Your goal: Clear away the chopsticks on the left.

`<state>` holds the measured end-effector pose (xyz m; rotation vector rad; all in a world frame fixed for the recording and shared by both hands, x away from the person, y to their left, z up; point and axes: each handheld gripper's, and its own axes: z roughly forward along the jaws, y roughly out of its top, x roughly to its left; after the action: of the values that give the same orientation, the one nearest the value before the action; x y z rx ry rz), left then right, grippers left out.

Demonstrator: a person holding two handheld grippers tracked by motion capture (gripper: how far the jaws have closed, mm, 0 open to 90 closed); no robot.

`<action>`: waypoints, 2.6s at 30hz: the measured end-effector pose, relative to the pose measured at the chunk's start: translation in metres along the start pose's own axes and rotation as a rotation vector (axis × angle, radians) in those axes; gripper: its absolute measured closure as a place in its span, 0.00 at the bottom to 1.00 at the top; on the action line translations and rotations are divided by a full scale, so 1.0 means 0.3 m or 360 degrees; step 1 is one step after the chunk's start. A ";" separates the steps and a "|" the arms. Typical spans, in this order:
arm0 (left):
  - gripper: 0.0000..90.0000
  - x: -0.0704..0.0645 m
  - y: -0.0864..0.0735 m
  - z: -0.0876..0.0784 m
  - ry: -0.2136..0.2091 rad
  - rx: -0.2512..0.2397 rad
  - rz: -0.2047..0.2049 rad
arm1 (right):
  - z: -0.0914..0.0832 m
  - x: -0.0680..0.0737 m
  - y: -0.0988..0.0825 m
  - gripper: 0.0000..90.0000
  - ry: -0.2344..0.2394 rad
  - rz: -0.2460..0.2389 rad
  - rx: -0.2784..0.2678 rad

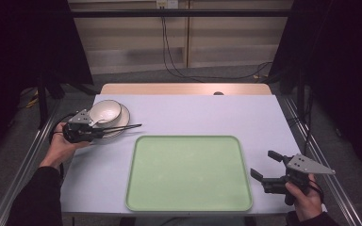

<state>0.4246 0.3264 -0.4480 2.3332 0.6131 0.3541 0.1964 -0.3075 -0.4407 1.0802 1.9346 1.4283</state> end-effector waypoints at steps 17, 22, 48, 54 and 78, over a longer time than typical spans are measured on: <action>0.96 0.002 0.007 -0.041 -0.0103 0.0005 -0.0121 | 0.000 0.000 0.001 0.05 -0.0009 -0.0003 -0.0001; 0.96 -0.017 0.019 -0.075 -0.0099 -0.0047 -0.0179 | -0.001 0.000 0.002 0.05 -0.0010 -0.0018 -0.0003; 0.96 -0.263 0.010 -0.227 0.0016 -0.0190 -0.0526 | 0.001 0.004 0.005 0.05 0.0004 -0.0016 -0.0016; 0.96 -0.347 0.023 -0.243 0.0026 -0.0234 -0.0578 | 0.002 0.004 0.005 0.05 0.0005 -0.0026 -0.0018; 0.96 -0.647 0.062 -0.234 0.0096 -0.0196 -0.0812 | 0.007 0.007 0.008 0.05 0.0021 -0.0044 -0.0012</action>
<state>0.2369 0.2527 -0.4003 1.9666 1.1467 0.2160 0.1976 -0.3042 -0.4389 1.0387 1.9444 1.4302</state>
